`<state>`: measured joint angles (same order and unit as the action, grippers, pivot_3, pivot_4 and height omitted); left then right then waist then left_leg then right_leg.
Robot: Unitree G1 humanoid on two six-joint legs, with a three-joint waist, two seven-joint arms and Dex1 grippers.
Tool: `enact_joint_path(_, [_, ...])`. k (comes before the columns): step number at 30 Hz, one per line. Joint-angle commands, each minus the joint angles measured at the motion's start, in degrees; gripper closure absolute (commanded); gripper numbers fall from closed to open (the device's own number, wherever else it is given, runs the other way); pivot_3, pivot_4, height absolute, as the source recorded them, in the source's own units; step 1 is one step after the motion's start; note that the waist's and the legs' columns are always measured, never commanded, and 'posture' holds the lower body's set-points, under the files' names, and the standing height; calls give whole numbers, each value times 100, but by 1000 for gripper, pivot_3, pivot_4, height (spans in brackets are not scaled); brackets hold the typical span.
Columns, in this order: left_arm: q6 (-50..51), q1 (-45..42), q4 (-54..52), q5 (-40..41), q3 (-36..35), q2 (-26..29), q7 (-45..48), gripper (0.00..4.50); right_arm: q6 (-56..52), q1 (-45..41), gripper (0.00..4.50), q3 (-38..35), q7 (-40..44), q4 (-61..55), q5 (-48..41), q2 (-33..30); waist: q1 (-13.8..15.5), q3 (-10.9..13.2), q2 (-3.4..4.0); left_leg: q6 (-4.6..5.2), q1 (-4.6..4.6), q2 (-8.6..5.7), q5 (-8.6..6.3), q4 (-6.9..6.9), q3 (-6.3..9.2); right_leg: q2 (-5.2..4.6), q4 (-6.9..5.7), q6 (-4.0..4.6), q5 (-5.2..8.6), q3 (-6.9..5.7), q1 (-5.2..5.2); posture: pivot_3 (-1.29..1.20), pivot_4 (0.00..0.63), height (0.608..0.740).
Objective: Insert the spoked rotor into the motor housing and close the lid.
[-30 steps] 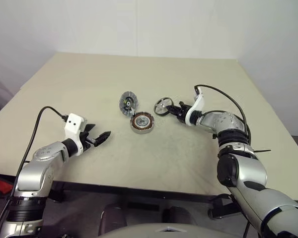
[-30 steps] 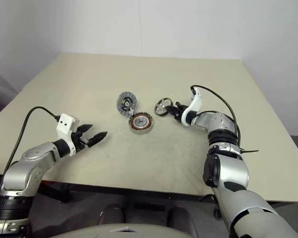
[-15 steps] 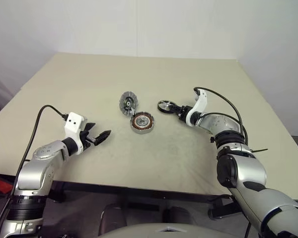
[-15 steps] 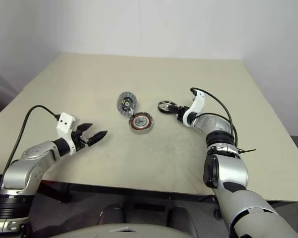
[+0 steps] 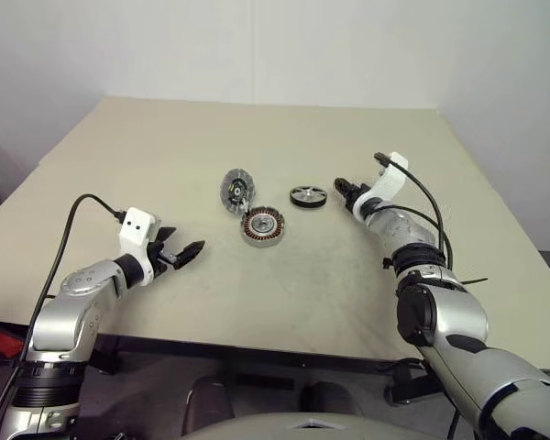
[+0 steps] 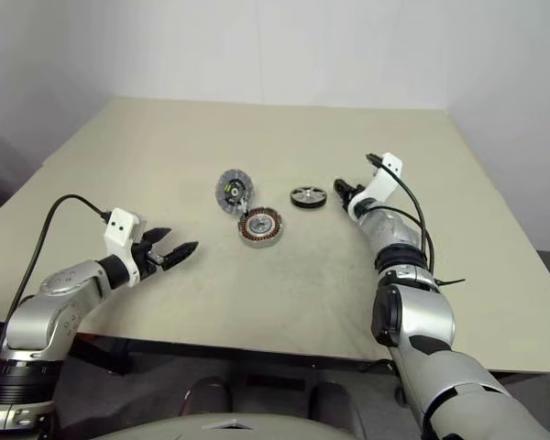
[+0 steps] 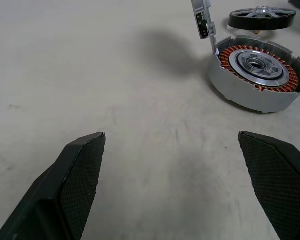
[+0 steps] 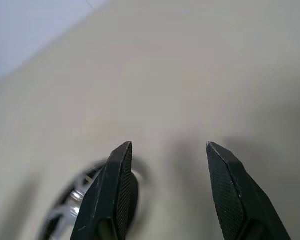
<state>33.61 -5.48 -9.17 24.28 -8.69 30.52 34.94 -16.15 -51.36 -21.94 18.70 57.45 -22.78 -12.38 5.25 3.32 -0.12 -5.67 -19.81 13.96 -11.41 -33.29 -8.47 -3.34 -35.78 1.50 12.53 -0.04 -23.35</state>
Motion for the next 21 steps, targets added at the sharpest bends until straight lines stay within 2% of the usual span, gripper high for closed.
enact_joint_path(1, [-85,-67,-95,-1,-45,49,40,0,-73,-20,1880,517,1051,-1005,-50,222,-48,1,2,0,-12,1,0,1,0,2,0,0,0,1,-1,0,0,740])
enact_joint_path(6, [-93,-74,-82,-10,-38,49,46,0,-368,495,1880,1327,1913,-2281,59,386,-74,0,-2,4,-13,2,-1,2,1,1,6,0,0,-2,1,0,0,740])
enact_joint_path(7, [-94,-72,-84,-10,-40,48,44,0,-432,585,2050,1475,2011,-2433,103,382,-65,-1,-2,5,-14,2,-2,2,1,0,7,0,0,-2,3,0,0,740])
enact_joint_path(9, [-96,-68,-86,-12,-45,47,42,0,-547,708,2498,1671,2141,-2619,155,352,-57,0,-2,6,-10,1,-2,1,1,-2,8,0,0,-3,3,0,0,740])
enact_joint_path(15, [-91,-41,-105,-11,-77,60,33,0,-961,984,4474,2420,2691,-2823,475,158,-67,0,-2,4,-8,1,-1,1,1,-1,4,0,0,-2,5,0,0,740])
enact_joint_path(21, [-82,-36,-108,-9,-84,65,32,0,-1079,1160,4474,3034,3016,-3126,755,164,-85,0,-2,5,-10,2,-2,2,1,0,6,0,0,-1,4,0,0,740])
